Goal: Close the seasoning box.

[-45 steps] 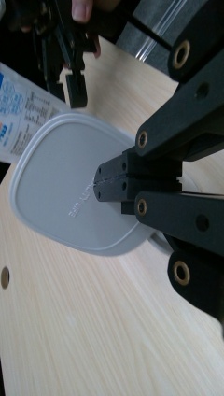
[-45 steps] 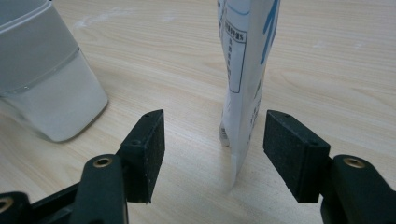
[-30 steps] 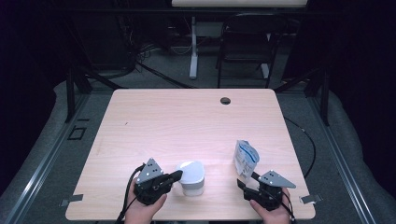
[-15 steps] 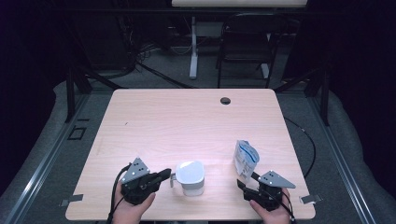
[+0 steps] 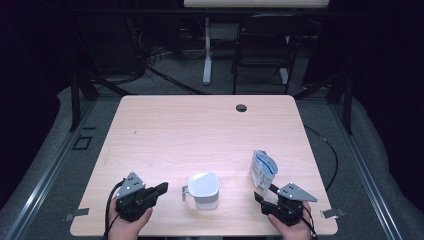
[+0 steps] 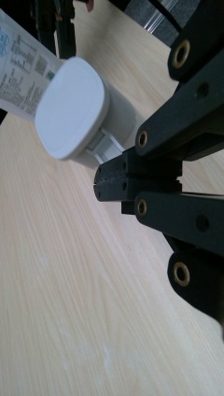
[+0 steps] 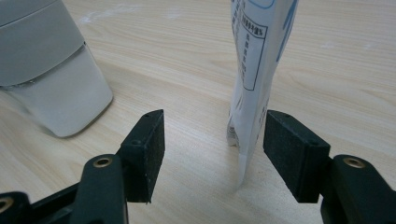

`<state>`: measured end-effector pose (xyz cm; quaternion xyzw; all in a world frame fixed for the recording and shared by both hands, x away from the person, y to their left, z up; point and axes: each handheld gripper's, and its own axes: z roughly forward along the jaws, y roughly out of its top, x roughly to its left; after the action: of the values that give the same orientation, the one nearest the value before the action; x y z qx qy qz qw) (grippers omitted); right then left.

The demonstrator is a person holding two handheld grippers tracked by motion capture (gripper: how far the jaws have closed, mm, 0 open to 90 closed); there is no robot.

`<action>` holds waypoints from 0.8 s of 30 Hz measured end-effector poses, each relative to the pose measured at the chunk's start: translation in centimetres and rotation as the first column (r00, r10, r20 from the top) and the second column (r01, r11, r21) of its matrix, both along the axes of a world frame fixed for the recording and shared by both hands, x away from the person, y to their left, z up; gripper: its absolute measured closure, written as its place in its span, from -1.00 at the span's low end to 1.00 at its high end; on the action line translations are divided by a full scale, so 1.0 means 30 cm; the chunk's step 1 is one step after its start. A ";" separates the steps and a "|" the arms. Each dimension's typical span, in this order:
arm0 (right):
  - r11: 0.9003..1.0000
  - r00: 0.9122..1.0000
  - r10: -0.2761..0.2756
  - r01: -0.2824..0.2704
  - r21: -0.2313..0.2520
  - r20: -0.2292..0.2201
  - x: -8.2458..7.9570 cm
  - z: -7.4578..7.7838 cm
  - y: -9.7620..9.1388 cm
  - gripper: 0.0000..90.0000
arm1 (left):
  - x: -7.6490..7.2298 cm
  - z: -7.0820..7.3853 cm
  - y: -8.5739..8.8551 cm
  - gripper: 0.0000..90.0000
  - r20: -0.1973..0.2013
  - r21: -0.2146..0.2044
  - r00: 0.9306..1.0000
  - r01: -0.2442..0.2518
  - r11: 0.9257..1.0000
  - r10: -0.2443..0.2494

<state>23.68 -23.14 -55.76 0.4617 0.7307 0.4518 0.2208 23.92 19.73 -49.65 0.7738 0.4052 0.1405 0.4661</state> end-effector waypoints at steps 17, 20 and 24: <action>1.000 1.000 -0.002 0.002 -0.014 -0.008 0.001 -0.005 -0.004 -0.14 | 0.009 -0.089 0.105 0.91 -0.036 0.006 0.995 -0.096 0.995 0.096; 1.000 1.000 -0.004 0.004 -0.019 -0.008 0.002 -0.008 -0.004 -0.14 | 0.013 -0.104 0.118 0.91 -0.041 0.004 0.993 -0.111 0.994 0.111; 1.000 1.000 0.000 0.000 -0.021 -0.008 0.003 -0.010 -0.002 -0.14 | 0.021 -0.123 0.131 0.89 -0.047 0.004 0.991 -0.125 0.992 0.125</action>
<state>23.76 -23.21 -56.05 0.4610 0.7363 0.4425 0.2227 24.55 23.66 -53.34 0.7502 0.4637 0.1514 0.4465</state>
